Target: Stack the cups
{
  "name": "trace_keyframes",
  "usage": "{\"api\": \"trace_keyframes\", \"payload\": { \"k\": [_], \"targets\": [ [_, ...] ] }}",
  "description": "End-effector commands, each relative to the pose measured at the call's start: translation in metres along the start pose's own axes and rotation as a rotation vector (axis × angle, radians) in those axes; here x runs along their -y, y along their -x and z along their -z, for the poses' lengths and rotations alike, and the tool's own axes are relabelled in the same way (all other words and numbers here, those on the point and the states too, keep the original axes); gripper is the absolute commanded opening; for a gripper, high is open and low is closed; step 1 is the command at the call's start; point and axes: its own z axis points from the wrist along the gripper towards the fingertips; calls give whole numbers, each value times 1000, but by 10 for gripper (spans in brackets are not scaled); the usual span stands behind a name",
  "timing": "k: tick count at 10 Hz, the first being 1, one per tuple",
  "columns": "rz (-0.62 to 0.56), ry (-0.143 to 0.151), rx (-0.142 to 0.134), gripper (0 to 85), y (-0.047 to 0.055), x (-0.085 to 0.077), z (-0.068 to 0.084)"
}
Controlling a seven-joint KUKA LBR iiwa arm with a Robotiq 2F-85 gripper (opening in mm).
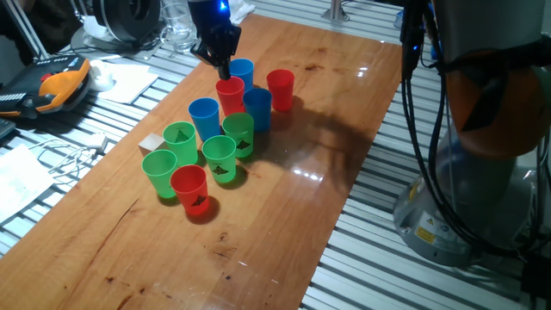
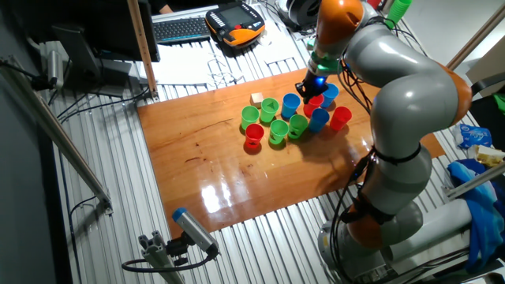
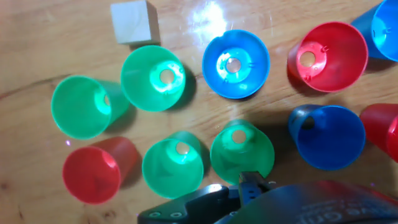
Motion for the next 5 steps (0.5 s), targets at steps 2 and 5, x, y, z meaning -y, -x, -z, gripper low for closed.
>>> {"api": "trace_keyframes", "payload": {
  "k": [2, 5],
  "targets": [
    [-65, -18, 55, 170, 0, 0, 0],
    [-164, -21, 78, 340, 7, -38, -22]
  ]
}}
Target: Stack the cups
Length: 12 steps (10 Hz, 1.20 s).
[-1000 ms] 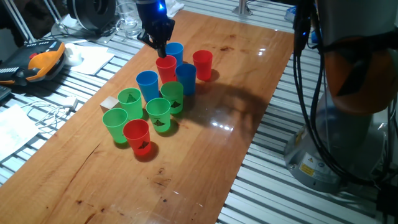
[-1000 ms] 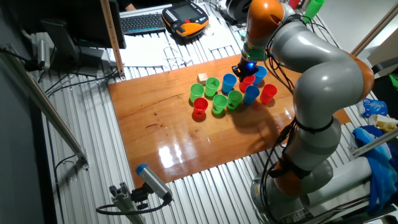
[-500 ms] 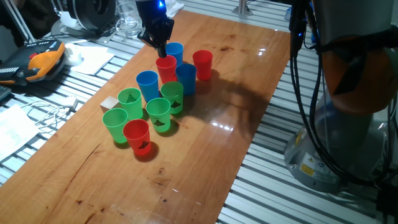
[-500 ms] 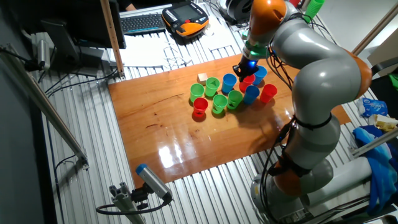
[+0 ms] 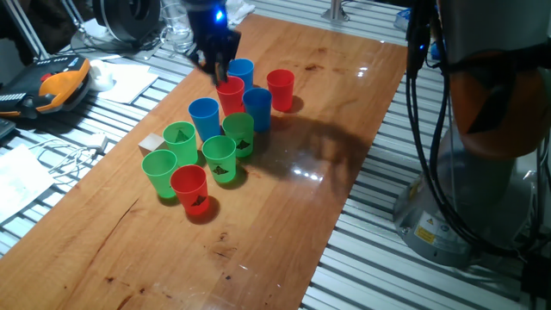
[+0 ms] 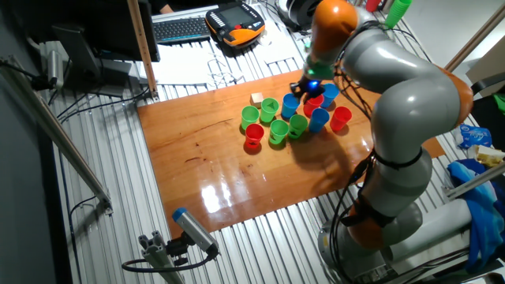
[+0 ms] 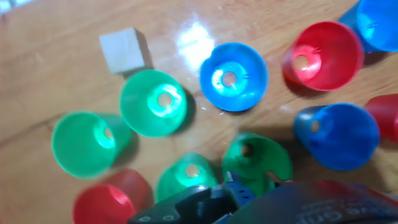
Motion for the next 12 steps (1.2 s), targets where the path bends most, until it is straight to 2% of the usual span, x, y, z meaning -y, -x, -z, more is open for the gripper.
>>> {"api": "trace_keyframes", "payload": {
  "k": [1, 2, 4, 6, 8, 11, 12],
  "targets": [
    [-31, 13, 0, 340, -4, -17, -8],
    [-56, 17, 6, 340, -6, -25, -17],
    [-75, 22, 21, 340, -10, -31, -25],
    [-70, 21, 8, 340, -8, -28, -23],
    [-140, 30, 21, 340, -15, -34, -30],
    [-127, 17, 11, 340, -18, -34, -32],
    [-100, -18, 3, 510, -18, -34, -32]
  ]
}}
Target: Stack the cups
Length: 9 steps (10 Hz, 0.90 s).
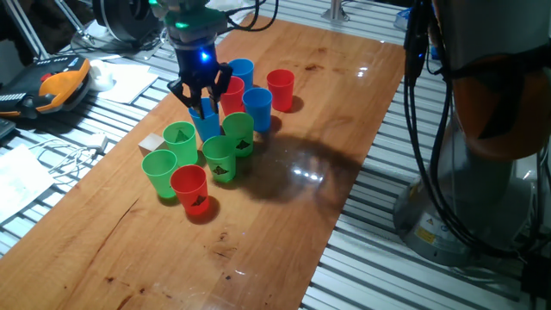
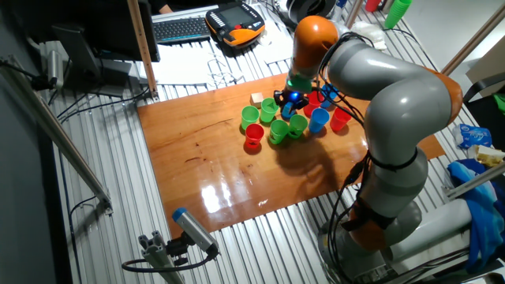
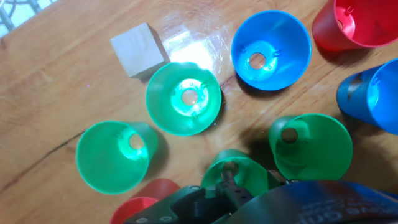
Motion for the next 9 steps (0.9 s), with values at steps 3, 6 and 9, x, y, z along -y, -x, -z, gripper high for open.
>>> {"api": "trace_keyframes", "payload": {
  "k": [3, 6, 9],
  "targets": [
    [98, -70, -30, 510, 0, 0, 0],
    [182, -60, -26, 510, 0, 0, 0],
    [134, -53, -31, 510, -3, -8, -2]
  ]
}}
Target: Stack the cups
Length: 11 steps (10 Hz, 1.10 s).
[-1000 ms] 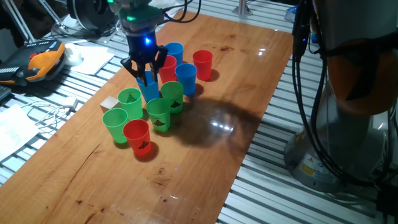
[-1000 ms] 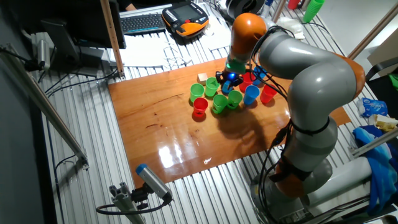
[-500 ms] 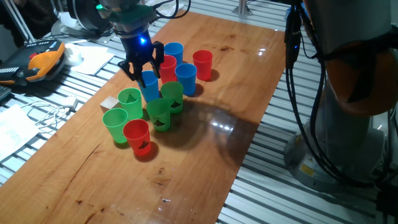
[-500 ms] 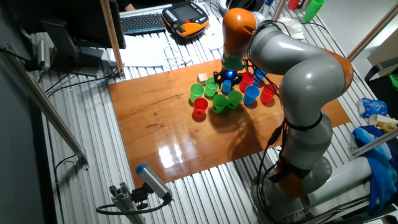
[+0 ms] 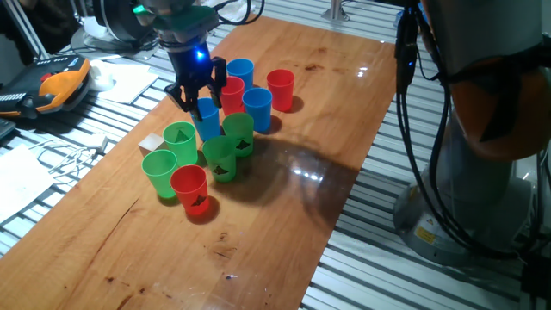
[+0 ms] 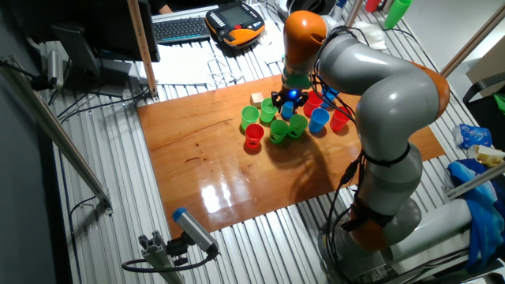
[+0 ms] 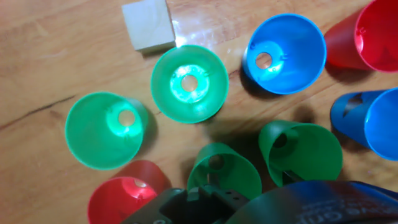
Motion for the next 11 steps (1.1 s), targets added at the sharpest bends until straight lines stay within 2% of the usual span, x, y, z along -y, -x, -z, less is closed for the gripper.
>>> {"api": "trace_keyframes", "payload": {
  "k": [1, 3, 5, 8, 9, 10, 11],
  "targets": [
    [-16, 7, 5, 510, -5, -16, -5],
    [-59, 18, 15, 510, -7, -39, -15],
    [-138, 58, 10, 510, -9, -58, -24],
    [-193, 63, 40, 510, -15, -78, -38],
    [-273, 73, 42, 510, -15, -80, -40],
    [-410, 123, 35, 510, -14, -78, -41],
    [-491, 134, 39, 510, -13, -78, -41]
  ]
}}
